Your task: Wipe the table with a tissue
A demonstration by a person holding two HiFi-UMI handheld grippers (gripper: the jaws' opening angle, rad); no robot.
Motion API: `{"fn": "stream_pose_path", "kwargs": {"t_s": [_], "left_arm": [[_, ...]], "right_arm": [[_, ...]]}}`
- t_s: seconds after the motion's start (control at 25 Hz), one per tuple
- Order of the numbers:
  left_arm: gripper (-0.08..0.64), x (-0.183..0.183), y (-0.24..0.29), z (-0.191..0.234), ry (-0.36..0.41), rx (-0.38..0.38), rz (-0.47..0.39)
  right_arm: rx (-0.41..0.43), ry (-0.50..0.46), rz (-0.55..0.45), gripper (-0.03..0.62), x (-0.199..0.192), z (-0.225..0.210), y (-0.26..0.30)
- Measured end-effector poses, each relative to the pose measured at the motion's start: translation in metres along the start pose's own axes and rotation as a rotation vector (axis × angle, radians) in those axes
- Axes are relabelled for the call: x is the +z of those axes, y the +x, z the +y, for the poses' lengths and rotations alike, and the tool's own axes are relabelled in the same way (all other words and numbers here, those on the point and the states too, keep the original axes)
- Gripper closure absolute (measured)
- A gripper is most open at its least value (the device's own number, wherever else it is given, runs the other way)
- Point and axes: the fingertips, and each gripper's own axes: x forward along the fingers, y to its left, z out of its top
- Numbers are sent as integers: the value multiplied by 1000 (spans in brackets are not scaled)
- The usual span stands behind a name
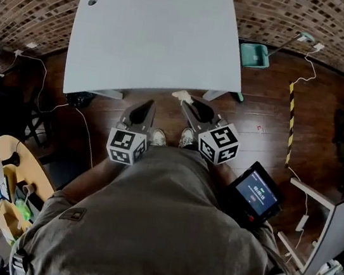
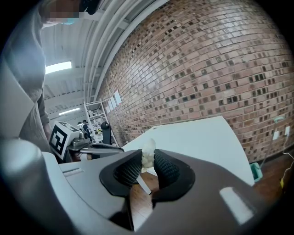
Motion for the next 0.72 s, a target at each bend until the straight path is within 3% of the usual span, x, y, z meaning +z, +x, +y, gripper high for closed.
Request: {"fn": "stream_pose_path", "kwargs": {"t_s": [0.72], "left_arm": [[558, 1, 5, -1, -8, 9, 4]], "right_arm": [[3, 12, 13, 500, -2, -4, 0]]}}
